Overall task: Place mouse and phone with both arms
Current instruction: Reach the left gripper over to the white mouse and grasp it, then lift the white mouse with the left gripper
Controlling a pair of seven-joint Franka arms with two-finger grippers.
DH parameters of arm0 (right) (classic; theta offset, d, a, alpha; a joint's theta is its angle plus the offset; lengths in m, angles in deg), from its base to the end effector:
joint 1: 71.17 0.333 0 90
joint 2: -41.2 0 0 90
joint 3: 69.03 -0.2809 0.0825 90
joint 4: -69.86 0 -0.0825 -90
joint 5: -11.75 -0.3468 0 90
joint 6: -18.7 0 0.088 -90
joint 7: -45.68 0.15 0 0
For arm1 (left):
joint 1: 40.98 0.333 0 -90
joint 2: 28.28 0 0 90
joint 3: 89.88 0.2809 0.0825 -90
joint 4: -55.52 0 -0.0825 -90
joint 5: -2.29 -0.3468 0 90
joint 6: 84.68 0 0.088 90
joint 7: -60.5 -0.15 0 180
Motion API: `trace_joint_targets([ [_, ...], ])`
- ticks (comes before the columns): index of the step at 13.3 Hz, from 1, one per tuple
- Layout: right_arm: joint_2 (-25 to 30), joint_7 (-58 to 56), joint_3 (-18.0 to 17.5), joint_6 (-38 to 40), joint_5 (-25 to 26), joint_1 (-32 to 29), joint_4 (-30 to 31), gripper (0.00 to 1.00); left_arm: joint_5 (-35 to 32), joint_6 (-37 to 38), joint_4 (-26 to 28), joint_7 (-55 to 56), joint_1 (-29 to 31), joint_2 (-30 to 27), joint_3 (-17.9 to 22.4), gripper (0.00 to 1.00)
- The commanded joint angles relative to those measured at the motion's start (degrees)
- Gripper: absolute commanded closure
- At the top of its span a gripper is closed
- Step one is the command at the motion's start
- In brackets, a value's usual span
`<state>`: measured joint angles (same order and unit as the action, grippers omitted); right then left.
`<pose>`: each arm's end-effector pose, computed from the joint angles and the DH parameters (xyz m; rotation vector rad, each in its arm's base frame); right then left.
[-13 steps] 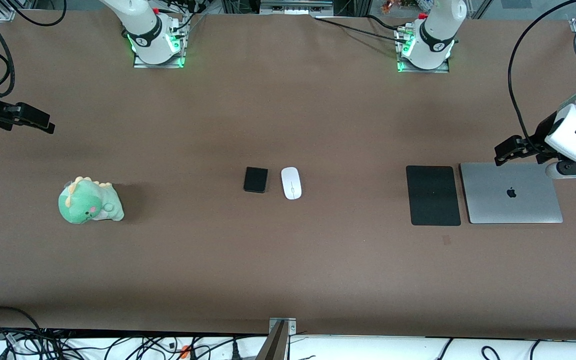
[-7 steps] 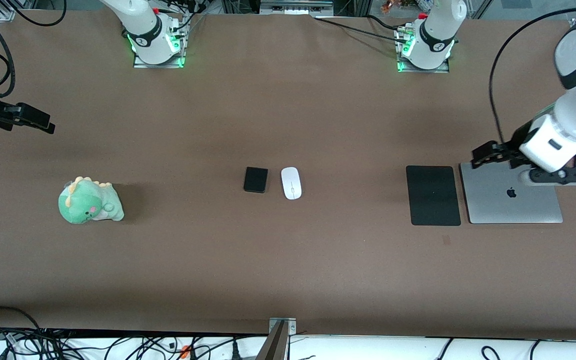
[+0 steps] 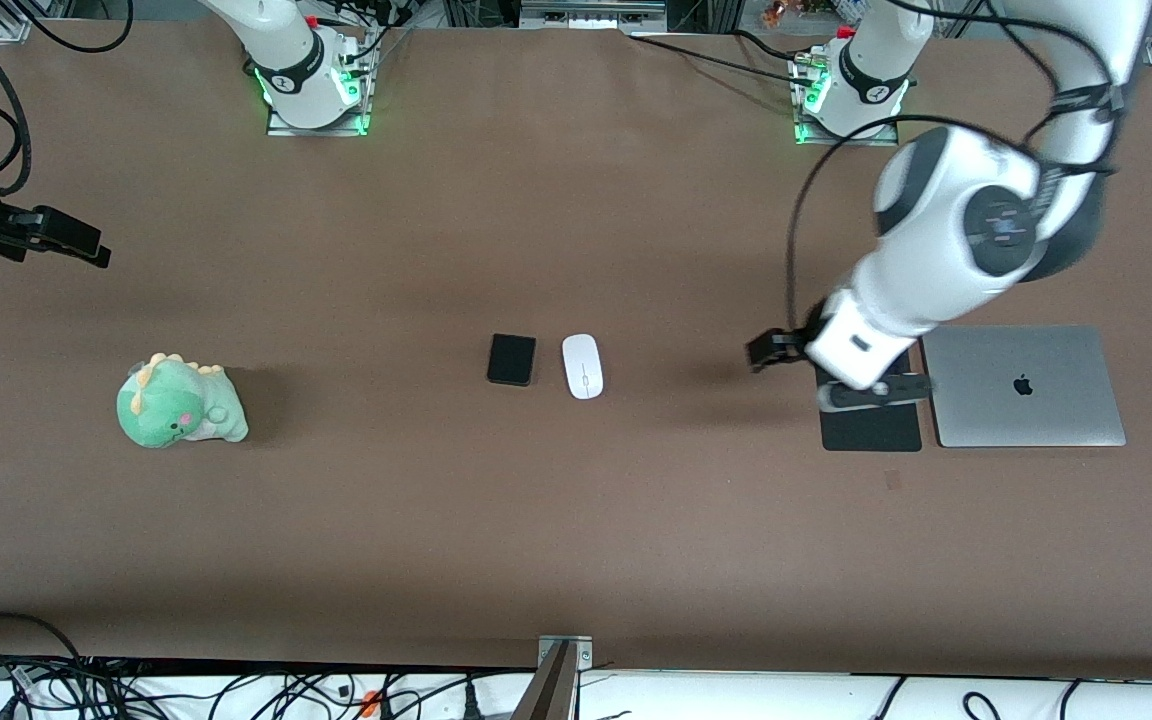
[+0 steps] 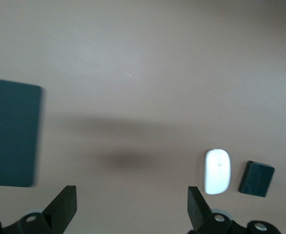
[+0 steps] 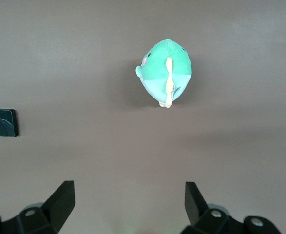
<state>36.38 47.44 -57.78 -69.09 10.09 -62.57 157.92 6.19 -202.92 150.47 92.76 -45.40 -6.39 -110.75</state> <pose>0.5302 -0.0168 0.5146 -3.1231 0.1205 0.1362 0.5647 -0.2550 0.3472 2.9364 0.2648 -0.0760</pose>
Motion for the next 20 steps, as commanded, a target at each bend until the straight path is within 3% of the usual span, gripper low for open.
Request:
trace_joint_targets([
  [1,0.08,0.35,-0.01,0.87,0.61,0.18,-0.43,0.0,-4.14,-5.74,-1.61,8.83,-6.71,6.38,0.58,0.0],
  [6,-0.09,0.44,0.08,0.87,0.61,0.1,-0.25,0.0,-18.12,-9.02,-15.65,28.79,-18.93,22.64,2.06,0.0],
  [10,-0.09,0.44,0.08,0.87,0.61,0.1,-0.25,0.0,-18.84,-9.2,-17.61,35.66,-31.93,27.14,11.98,0.0],
  [20,-0.09,0.35,0.08,0.87,0.61,0.01,-0.25,0.0,-18.22,-11.57,-20.07,44.98,-33.98,31.36,13.23,0.0],
])
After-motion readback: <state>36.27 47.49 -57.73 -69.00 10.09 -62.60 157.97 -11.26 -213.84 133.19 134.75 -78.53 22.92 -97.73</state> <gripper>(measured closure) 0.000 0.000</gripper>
